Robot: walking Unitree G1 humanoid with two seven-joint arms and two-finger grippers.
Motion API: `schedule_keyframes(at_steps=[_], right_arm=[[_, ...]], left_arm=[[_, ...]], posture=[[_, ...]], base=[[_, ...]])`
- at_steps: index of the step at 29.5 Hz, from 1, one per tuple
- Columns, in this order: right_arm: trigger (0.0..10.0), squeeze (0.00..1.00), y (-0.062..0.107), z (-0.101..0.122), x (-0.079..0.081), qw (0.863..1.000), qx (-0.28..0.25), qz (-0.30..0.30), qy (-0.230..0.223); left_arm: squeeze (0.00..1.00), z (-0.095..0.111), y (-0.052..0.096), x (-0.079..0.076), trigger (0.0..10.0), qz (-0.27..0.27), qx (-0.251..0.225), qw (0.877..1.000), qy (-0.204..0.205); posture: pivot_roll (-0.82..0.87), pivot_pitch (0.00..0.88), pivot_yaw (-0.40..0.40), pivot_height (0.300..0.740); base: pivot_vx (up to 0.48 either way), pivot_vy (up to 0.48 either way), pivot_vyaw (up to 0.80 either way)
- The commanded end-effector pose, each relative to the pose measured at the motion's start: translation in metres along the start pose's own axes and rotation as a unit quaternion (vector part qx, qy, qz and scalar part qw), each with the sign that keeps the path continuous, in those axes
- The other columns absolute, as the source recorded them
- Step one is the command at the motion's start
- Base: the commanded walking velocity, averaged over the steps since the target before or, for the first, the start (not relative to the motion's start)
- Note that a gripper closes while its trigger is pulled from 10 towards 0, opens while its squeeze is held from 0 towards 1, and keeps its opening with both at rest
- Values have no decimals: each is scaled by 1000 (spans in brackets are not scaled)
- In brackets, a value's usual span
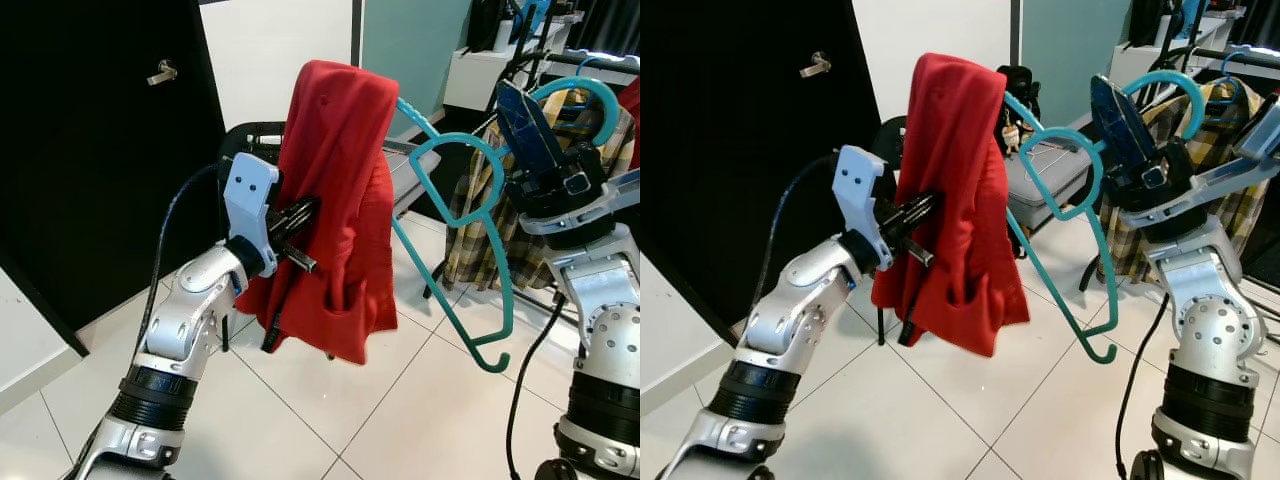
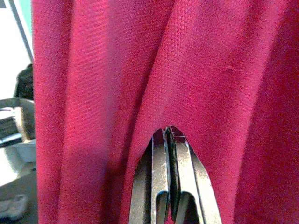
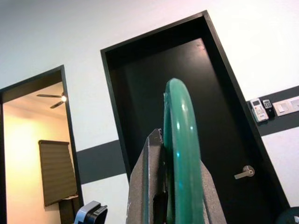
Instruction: Hang hanger
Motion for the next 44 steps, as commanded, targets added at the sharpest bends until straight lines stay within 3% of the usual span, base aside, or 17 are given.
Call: schedule_keyframes(at_steps=[1, 2, 4, 6, 9, 10, 16, 18, 21, 22, 23, 28, 34, 36, 39, 40, 44], right_arm=[[10000, 0, -3, 6, 7, 1000, -11, 18, 7], [10000, 0, -3, 9, 7, 1000, -12, 17, 11], [10000, 0, -3, 9, 7, 1000, -12, 17, 11], [10000, 0, -3, 11, 7, 1000, -13, 17, 13], [10000, 0, -3, 12, 7, 1000, -13, 16, 14], [10000, 0, -3, 13, 6, 1000, -13, 15, 15], [10000, 0, -5, 13, 5, 1000, -12, 14, 16], [10000, 0, -5, 12, 6, 1000, -10, 16, 15], [10000, 0, -6, 11, 6, 1000, -9, 16, 15], [10000, 0, -5, 11, 6, 1000, -9, 15, 16], [10000, 0, -5, 11, 6, 1000, -9, 15, 16], [10000, 0, -5, 12, 7, 1000, -9, 15, 16], [10000, 0, -5, 10, 8, 1000, -9, 17, 12], [10000, 0, -6, 9, 9, 1000, -7, 21, 9], [10000, 0, -6, 8, 9, 1000, -6, 22, 8], [10000, 0, -7, 8, 9, 1000, -6, 23, 7], [10000, 0, -7, 9, 8, 1000, -6, 22, 7]], left_arm=[[0, -4, 10, 3, 4235, -4, 1, 1000, 26], [1000, -8, 35, 12, 10000, -7, -1, 998, 55], [1000, -8, 35, 12, 10000, -7, -1, 998, 55], [1000, -6, 51, 16, 10000, -17, -7, 998, 66], [1000, -4, 57, 16, 10000, -27, -12, 997, 73], [1000, -2, 62, 7, 10000, -58, -16, 995, 83], [1000, -4, 58, -15, 10000, -94, -9, 991, 95], [1000, -4, 47, -37, 10000, -114, -17, 986, 118], [1000, -7, 40, -47, 10000, -109, -9, 987, 122], [949, -11, 36, -50, 10000, -97, -3, 987, 126], [0, -12, 34, -53, 10000, -90, 1, 987, 134], [0, -14, 33, -58, 10000, -84, 10, 986, 147], [0, -22, 32, -53, 10000, -51, 36, 991, 121], [0, -32, 29, -44, 10000, -7, 65, 994, 82], [0, -34, 27, -40, 10000, 17, 70, 995, 76], [0, -34, 21, -35, 10000, 56, 68, 994, 72], [0, -33, 15, -33, 10000, 77, 63, 992, 74]], posture=[[-92, 0, 54, 740], [-92, 0, 54, 740], [-92, 0, 54, 740], [-87, 0, 50, 740], [-86, 0, 49, 740], [-80, 0, 43, 740], [-77, 0, 41, 740], [-84, 0, 42, 740], [-85, 0, 43, 740], [-88, 0, 46, 740], [-90, 0, 48, 740], [-86, 0, 46, 740], [-84, 0, 44, 740], [-86, 0, 42, 740], [-86, 0, 42, 740], [-89, 0, 41, 740], [-94, 0, 43, 740]], base=[[0, 0, 0], [0, 0, 0], [0, 0, 0], [0, 0, 0], [0, 0, 0], [0, 0, 0], [0, 0, 0], [0, 0, 0], [0, 0, 0], [0, 0, 0], [0, 0, 0], [0, 0, 0], [0, 0, 0], [0, 0, 0], [0, 0, 0], [0, 0, 0], [0, 0, 0]])
Point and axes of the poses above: a point about 5 cm out from each wrist's last joint towards the gripper, its own y axis pointing back from the gripper into the wrist, its own z axis along the axis of the wrist's last joint, x = y × z, the point moved 2 cm from there along -y, pointing out of the wrist towards the gripper, and after that the axes turned 9 degrees about -y, right-handed, at the moved point
